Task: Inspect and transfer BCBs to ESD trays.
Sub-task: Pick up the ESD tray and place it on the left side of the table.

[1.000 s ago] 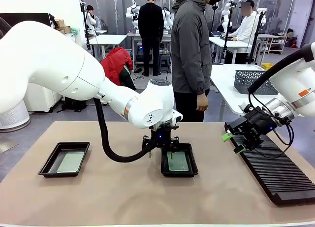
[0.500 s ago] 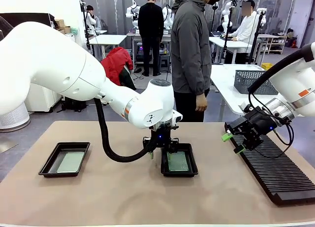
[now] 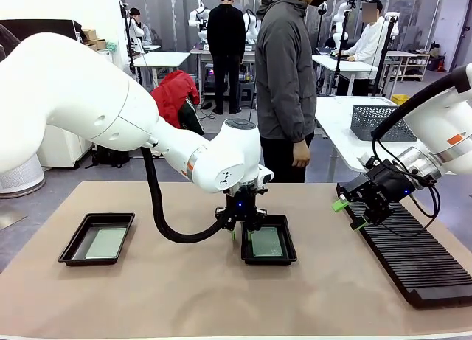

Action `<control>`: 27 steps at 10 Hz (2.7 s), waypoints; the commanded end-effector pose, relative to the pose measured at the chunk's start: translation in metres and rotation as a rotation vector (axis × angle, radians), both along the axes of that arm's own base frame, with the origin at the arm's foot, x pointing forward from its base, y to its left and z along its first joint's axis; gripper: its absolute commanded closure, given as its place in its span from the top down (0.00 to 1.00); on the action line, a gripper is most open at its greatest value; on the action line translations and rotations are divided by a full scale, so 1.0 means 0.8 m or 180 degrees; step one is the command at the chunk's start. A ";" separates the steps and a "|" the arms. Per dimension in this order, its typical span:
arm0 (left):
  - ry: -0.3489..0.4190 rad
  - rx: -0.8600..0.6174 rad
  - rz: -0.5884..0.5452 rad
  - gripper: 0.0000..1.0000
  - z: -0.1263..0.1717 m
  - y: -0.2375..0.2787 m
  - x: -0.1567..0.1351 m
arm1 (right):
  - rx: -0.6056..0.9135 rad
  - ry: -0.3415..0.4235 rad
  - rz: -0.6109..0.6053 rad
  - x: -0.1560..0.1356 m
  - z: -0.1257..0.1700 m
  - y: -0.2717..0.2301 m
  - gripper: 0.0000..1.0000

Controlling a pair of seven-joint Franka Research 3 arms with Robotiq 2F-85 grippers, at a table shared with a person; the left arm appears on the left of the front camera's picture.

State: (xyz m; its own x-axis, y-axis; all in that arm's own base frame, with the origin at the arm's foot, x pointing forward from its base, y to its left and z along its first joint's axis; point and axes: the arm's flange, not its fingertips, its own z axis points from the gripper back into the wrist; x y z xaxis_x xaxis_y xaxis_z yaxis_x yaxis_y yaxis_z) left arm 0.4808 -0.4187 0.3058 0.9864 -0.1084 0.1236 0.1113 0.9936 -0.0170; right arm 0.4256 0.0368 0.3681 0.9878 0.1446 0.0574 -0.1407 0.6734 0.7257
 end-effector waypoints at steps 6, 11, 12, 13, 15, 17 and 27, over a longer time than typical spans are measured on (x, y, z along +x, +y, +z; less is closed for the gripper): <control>-0.0012 -0.0074 0.0037 0.01 0.005 0.007 -0.003 | -0.0017 -0.0006 -0.0012 0.000 0.000 -0.001 1.00; 0.0066 -0.0382 0.0037 0.00 0.011 0.031 -0.005 | -0.0017 -0.0006 -0.0012 0.000 0.000 -0.001 1.00; 0.0073 -0.0487 0.0050 0.00 0.013 0.041 -0.005 | -0.0017 -0.0006 -0.0012 0.000 0.000 -0.001 1.00; 0.0072 -0.0604 0.0047 0.00 0.015 0.053 -0.005 | -0.0017 -0.0006 -0.0012 0.000 0.000 -0.001 1.00; 0.0024 -0.0775 0.0036 0.00 0.020 0.071 -0.006 | -0.0017 -0.0006 -0.0012 0.000 0.000 -0.001 1.00; -0.0010 -0.0995 0.0003 0.00 0.027 0.093 -0.006 | -0.0017 -0.0006 -0.0012 0.000 0.000 -0.001 1.00; -0.0118 -0.1053 0.0207 0.00 0.058 0.256 -0.024 | -0.0017 -0.0006 -0.0012 0.000 0.000 -0.001 1.00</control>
